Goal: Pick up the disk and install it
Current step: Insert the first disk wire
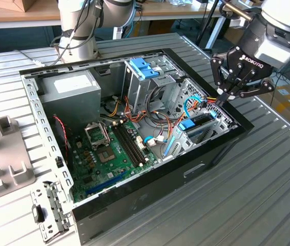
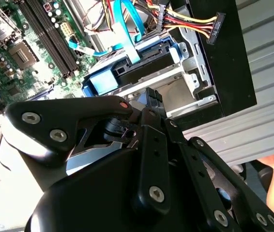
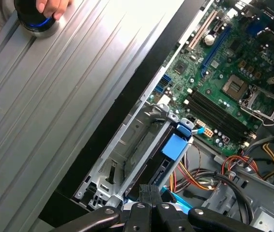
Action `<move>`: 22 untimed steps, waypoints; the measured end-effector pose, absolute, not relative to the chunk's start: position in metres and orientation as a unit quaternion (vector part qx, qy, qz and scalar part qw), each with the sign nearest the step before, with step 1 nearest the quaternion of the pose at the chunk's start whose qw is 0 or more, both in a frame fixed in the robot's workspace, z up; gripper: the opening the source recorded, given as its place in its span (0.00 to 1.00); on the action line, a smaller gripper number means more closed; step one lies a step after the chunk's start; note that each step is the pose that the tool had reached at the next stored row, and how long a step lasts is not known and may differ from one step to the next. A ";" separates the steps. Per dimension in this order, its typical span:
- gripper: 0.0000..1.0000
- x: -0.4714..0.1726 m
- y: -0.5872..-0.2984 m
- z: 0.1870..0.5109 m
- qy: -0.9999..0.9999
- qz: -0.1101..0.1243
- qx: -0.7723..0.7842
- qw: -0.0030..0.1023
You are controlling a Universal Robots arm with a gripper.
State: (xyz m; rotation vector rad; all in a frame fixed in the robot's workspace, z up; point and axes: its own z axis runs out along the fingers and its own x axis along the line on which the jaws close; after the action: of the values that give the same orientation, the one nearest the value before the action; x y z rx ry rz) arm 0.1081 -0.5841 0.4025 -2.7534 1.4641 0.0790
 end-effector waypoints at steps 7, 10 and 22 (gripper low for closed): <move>0.11 0.108 -0.584 0.402 0.444 0.026 -0.896 0.010; 0.11 0.108 -0.584 0.402 0.429 0.026 -0.903 0.010; 0.11 0.108 -0.584 0.402 0.387 0.026 -0.922 0.009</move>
State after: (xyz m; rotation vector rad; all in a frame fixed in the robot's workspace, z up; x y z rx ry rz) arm 0.1081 -0.5841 0.4024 -2.8792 1.2097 0.0820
